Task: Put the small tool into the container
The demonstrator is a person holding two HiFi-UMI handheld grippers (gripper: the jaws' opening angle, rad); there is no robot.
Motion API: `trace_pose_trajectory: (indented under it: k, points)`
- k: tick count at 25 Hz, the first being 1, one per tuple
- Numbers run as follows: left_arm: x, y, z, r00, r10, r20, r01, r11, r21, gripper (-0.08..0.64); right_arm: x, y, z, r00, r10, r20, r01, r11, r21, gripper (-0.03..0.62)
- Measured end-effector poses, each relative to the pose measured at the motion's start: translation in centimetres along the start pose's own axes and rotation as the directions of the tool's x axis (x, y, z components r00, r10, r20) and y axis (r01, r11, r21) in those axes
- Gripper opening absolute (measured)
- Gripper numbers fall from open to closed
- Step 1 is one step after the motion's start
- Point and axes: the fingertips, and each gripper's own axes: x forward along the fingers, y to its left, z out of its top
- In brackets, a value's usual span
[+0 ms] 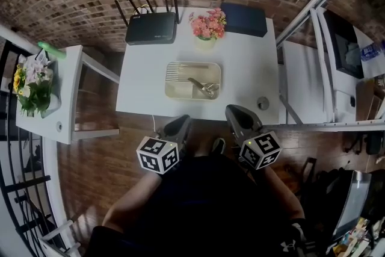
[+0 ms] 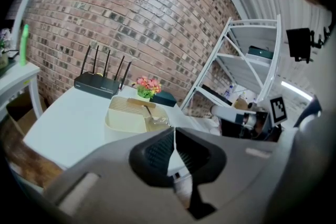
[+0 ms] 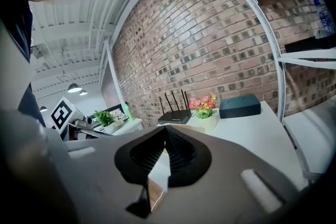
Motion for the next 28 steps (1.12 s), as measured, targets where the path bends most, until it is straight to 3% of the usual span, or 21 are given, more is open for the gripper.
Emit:
trace_pose_trajectory:
  k: [28]
  points:
    - [-0.21, 0.64, 0.07, 1.0, 0.01, -0.003, -0.01, 1.0, 0.0, 0.009, 0.6, 0.42, -0.76, 1.0, 0.011, -0.027, -0.011, 1.0, -0.013, 0.011]
